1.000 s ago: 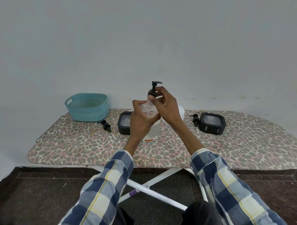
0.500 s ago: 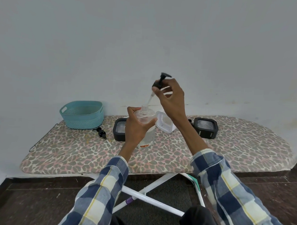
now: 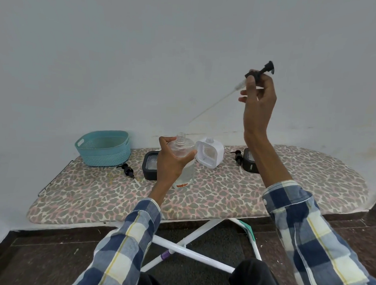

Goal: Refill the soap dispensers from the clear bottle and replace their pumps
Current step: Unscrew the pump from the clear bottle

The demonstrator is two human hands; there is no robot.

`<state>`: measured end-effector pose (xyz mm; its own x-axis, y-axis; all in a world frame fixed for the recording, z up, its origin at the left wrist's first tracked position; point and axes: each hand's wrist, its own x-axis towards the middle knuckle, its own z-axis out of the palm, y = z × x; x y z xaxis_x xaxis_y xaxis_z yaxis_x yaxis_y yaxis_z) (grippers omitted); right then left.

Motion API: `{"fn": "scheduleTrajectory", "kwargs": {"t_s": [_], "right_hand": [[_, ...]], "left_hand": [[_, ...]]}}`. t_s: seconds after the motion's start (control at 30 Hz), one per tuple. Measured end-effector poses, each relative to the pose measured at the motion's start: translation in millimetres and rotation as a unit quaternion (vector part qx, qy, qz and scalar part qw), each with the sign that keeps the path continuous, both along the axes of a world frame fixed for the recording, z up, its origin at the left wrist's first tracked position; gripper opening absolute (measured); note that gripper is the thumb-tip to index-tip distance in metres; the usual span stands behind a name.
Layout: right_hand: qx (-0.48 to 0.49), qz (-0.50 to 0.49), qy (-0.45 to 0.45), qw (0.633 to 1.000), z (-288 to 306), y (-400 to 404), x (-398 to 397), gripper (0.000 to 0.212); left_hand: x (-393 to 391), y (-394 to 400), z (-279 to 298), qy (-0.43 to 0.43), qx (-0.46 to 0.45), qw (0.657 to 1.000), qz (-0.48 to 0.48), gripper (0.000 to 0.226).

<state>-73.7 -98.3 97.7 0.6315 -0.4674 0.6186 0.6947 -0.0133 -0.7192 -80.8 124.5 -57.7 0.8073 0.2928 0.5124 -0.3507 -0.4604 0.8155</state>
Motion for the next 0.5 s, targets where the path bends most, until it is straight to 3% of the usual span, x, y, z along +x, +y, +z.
{"fn": "scheduleTrajectory", "kwargs": {"t_s": [0.17, 0.3, 0.4, 0.5], "right_hand": [[-0.099, -0.041, 0.031, 0.994, -13.9, -20.9, 20.9, 0.025], [-0.255, -0.028, 0.1, 0.961, -35.2, -17.7, 42.5, 0.027], [-0.429, 0.006, 0.133, 0.893, -53.1, -1.1, 55.0, 0.027], [-0.591, 0.04, 0.163, 0.789, -70.1, 24.0, 63.8, 0.029]], "left_hand": [[-1.5, -0.5, 1.0, 0.002, -0.003, 1.0, -0.006, 0.082], [-3.5, -2.1, 3.6, 0.013, -0.018, 1.0, -0.012, 0.082], [-4.7, -3.0, 5.5, 0.013, -0.023, 1.0, -0.013, 0.08], [-3.3, -3.9, 3.6, 0.007, -0.025, 1.0, -0.009, 0.08]]}}
